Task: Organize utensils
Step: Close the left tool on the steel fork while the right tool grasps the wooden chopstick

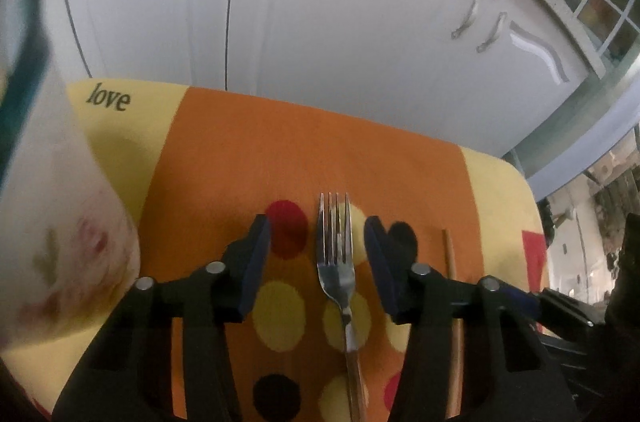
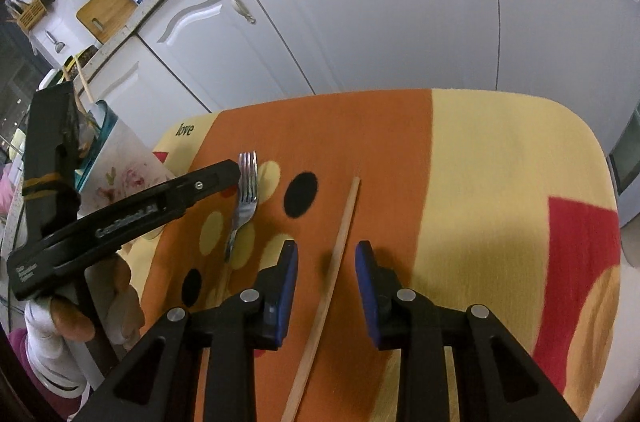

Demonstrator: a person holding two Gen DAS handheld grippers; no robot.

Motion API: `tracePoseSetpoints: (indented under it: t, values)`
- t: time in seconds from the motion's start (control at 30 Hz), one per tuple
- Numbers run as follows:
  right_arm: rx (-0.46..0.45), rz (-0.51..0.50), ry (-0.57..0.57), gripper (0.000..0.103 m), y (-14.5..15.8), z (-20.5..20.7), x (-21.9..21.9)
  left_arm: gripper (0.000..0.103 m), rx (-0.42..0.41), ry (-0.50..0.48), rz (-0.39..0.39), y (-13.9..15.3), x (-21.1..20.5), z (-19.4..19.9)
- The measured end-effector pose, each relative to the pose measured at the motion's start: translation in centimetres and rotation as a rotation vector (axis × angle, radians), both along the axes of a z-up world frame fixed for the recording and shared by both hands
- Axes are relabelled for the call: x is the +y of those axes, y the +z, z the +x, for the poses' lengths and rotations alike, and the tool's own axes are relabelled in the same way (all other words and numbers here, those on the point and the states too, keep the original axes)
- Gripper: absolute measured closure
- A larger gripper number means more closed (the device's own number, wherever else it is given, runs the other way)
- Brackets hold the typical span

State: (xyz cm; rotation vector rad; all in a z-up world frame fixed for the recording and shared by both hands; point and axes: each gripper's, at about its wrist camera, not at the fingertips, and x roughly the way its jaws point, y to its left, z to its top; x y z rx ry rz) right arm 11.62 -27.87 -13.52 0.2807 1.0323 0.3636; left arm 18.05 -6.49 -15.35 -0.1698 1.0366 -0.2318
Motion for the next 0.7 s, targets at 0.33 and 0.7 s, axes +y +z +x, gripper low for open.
tracePoseSetpoints:
  t: [0.33, 0.7]
  values:
    - [0.012, 0.008, 0.017, 0.075, -0.8, 1.0, -0.4, 0.079, 0.031, -0.051, -0.040, -1.2, -0.3, 1.1]
    - [0.003, -0.043, 0.049, 0.082, -1.2, 2.1, 0.8, 0.085, 0.037, -0.104, -0.048, -0.7, -1.0, 0.0]
